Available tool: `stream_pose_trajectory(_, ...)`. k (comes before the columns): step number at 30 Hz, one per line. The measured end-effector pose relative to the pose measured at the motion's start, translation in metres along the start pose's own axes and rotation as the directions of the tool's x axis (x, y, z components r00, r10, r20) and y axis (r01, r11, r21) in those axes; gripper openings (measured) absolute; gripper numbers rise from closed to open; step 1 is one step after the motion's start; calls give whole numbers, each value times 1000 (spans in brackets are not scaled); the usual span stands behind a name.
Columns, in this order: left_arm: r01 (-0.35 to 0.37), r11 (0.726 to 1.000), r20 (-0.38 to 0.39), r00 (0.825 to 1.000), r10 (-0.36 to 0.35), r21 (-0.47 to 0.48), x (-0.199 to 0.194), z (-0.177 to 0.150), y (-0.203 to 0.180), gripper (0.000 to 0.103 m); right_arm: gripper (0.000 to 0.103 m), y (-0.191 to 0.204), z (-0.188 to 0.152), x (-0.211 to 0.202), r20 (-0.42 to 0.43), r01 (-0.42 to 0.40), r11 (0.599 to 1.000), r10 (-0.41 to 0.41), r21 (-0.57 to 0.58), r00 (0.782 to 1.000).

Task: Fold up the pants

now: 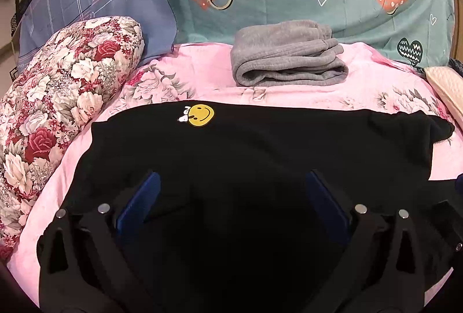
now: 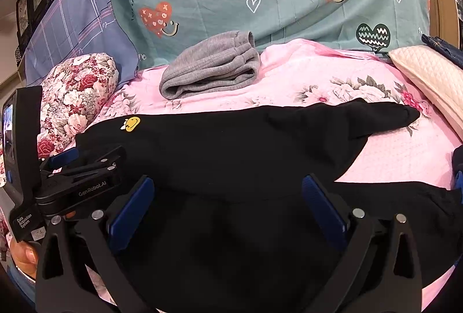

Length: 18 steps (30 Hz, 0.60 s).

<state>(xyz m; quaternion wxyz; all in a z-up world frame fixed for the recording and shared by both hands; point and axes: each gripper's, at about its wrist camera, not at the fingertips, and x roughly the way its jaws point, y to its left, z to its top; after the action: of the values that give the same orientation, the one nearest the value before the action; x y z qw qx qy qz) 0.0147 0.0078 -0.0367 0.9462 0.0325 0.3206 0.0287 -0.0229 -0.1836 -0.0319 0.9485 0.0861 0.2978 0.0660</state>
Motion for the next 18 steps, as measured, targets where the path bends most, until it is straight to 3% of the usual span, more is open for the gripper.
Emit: stream_pose_trajectory(18,4,1000,6,1000,-4,6,-1,0,1,101,102,2,-2,0,-6,-26,1000,26,1,1000)
